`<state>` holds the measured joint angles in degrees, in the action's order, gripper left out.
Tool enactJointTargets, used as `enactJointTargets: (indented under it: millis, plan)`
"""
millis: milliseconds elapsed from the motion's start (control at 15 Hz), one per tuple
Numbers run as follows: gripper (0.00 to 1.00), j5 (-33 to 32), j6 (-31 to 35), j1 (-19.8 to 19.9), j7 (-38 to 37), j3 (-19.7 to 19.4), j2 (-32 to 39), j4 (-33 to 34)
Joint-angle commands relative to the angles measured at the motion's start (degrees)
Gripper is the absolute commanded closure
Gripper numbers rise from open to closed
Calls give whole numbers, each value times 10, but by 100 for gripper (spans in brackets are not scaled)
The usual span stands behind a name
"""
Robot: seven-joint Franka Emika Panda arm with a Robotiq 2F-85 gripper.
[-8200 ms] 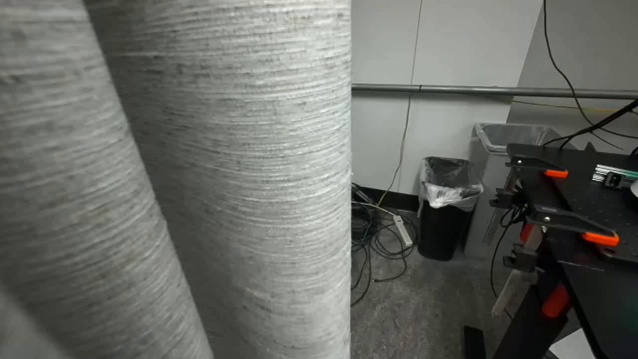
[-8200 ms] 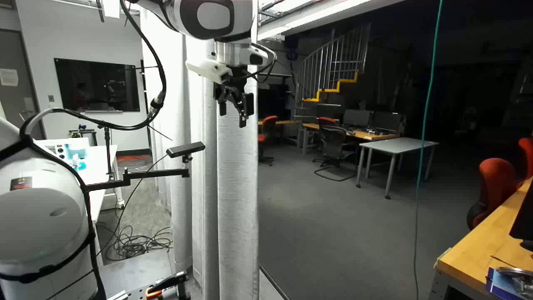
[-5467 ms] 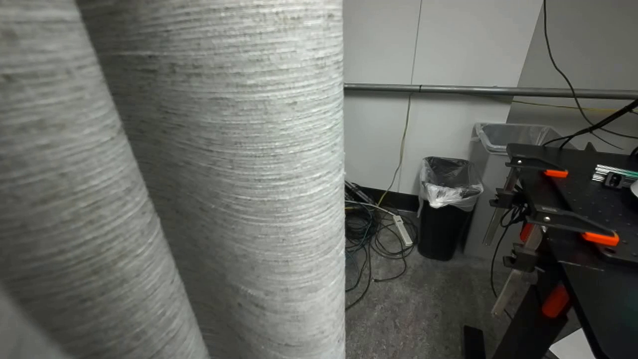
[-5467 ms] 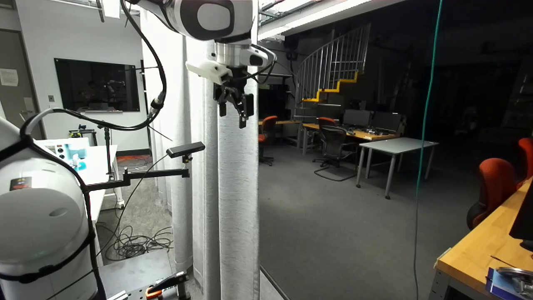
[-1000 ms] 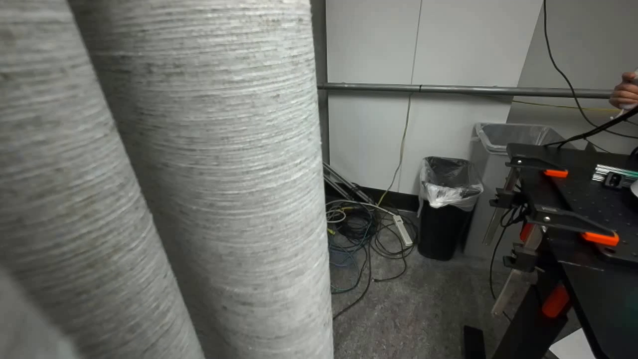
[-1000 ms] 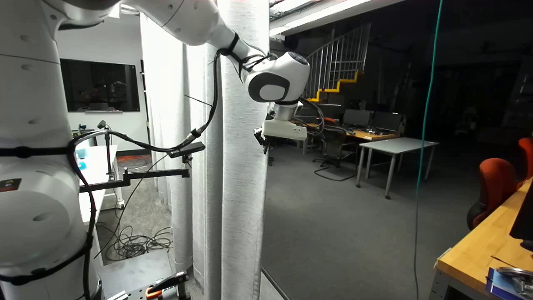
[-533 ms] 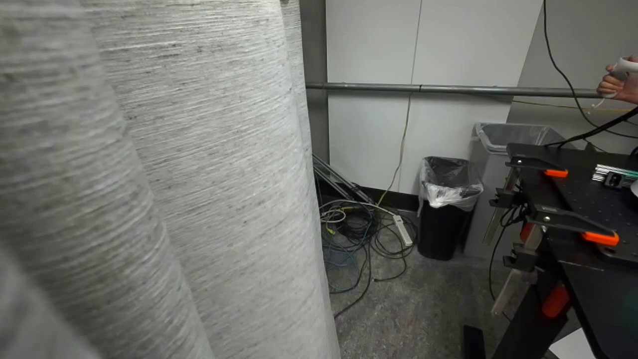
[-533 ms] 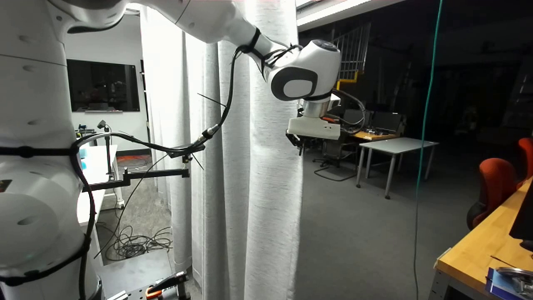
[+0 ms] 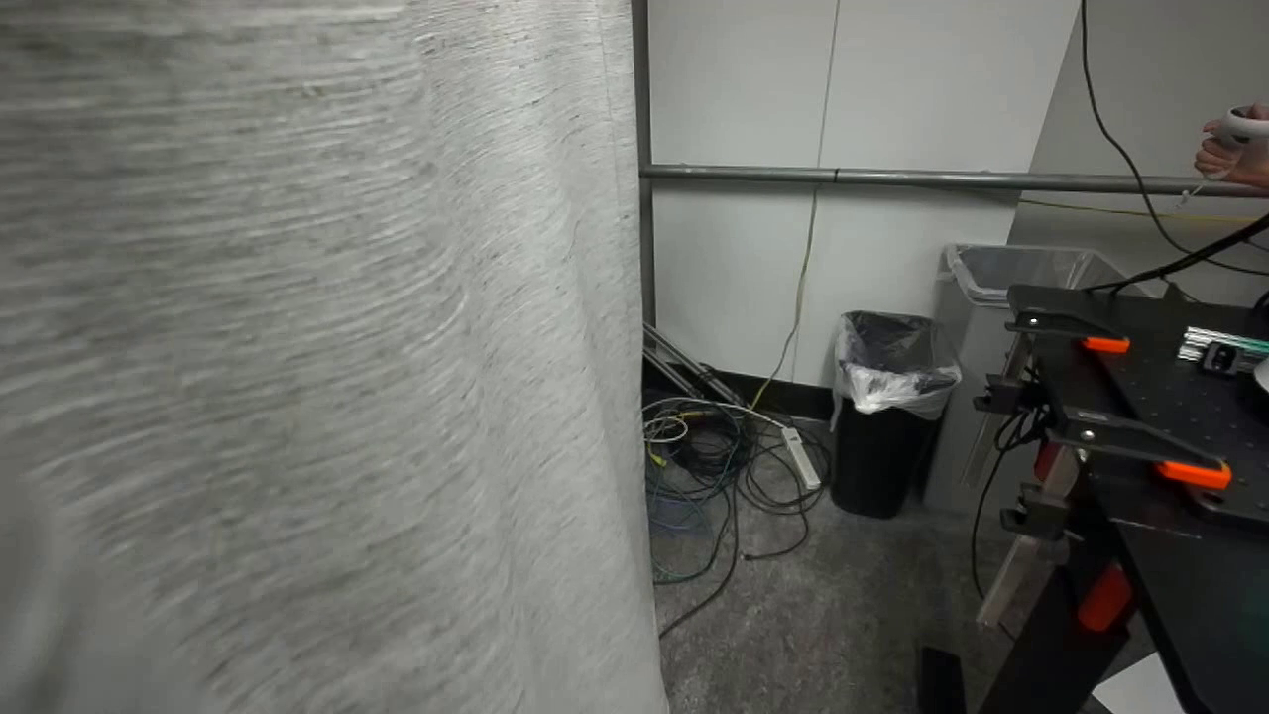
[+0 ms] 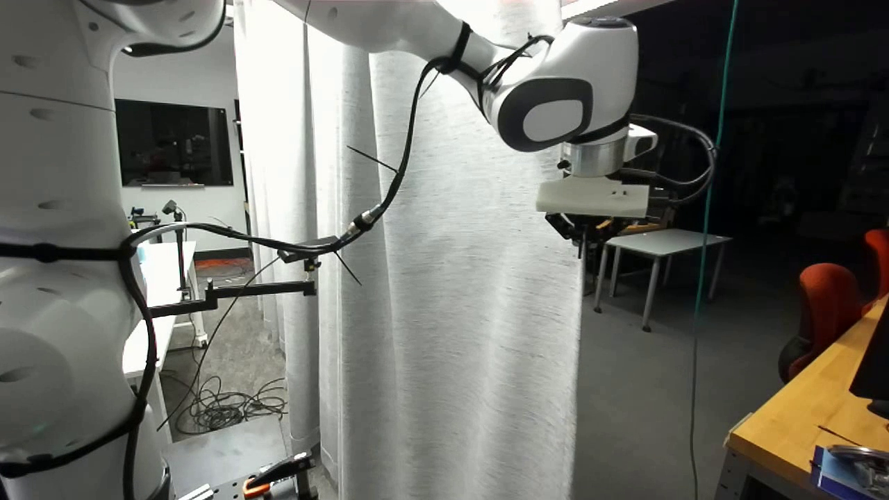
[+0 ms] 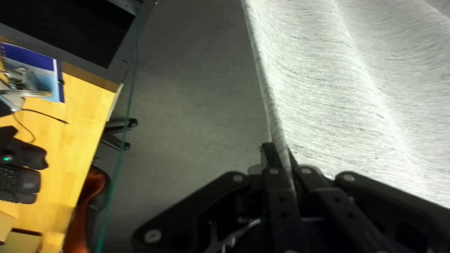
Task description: Pull the curtain to the right
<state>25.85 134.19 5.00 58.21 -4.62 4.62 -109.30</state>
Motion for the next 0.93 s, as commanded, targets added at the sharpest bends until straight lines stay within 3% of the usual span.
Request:
enactJointTargets:
  millis: [0,867]
  plan:
    - [99,-37,14,32,-47,-24,16,28]
    - [99,-95,5,160,-92,-139,10,95]
